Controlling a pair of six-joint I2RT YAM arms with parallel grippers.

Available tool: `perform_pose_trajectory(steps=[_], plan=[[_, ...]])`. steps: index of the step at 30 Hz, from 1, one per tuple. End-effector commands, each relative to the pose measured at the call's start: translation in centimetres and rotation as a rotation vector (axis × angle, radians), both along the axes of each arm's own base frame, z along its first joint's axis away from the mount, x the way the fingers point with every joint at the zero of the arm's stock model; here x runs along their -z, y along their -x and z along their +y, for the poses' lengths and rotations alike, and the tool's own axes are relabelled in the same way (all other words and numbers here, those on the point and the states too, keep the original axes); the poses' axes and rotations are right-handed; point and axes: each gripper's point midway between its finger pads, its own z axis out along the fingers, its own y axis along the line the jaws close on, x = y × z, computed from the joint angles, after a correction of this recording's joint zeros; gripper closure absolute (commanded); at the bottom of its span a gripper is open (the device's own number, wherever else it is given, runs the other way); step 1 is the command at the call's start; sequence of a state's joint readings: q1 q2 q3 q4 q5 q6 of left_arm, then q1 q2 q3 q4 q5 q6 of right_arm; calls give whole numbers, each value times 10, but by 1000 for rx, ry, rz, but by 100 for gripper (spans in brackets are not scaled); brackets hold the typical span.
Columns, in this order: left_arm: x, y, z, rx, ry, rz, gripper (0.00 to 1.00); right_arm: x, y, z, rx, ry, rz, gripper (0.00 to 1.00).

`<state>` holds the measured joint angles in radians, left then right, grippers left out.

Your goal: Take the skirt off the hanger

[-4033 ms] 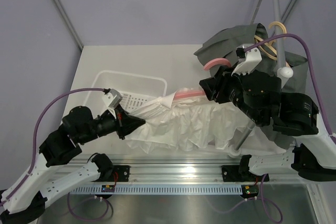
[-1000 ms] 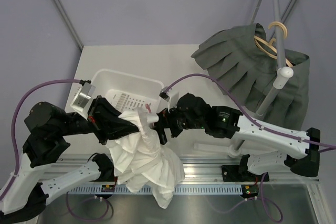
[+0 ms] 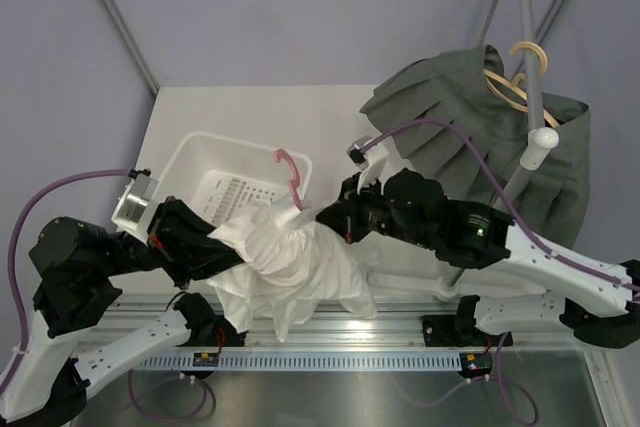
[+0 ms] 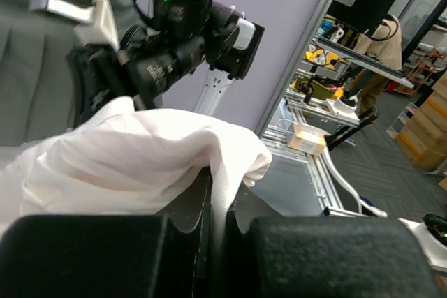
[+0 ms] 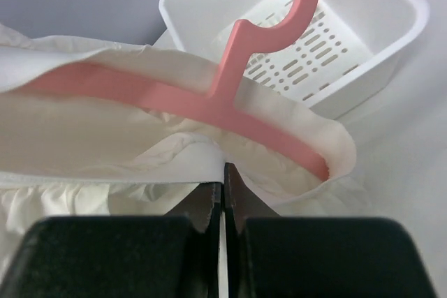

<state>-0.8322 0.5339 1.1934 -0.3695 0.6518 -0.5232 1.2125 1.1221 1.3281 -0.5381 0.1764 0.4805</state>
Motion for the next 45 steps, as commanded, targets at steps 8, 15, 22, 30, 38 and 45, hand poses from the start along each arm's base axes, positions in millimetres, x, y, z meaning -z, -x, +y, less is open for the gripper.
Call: perform_pose_trajectory(steps=[8,15,22,30,38,45], plan=[[48,-10,-16,25,-54,67,17,-26,-8,-29,52,24,-79,100],[98,-22,-28,13,-142,190,1,6,3,-19,-18,104,-53,100],[129,-32,-39,3,-201,346,1,27,11,-9,-35,129,-24,100],[161,-48,-45,-72,-328,463,22,8,15,-1,-21,89,-43,100],[203,-59,-36,-172,-471,508,77,-6,25,9,-39,56,-60,100],[198,-76,-23,-299,-472,435,100,-7,28,-8,-5,91,-32,59]])
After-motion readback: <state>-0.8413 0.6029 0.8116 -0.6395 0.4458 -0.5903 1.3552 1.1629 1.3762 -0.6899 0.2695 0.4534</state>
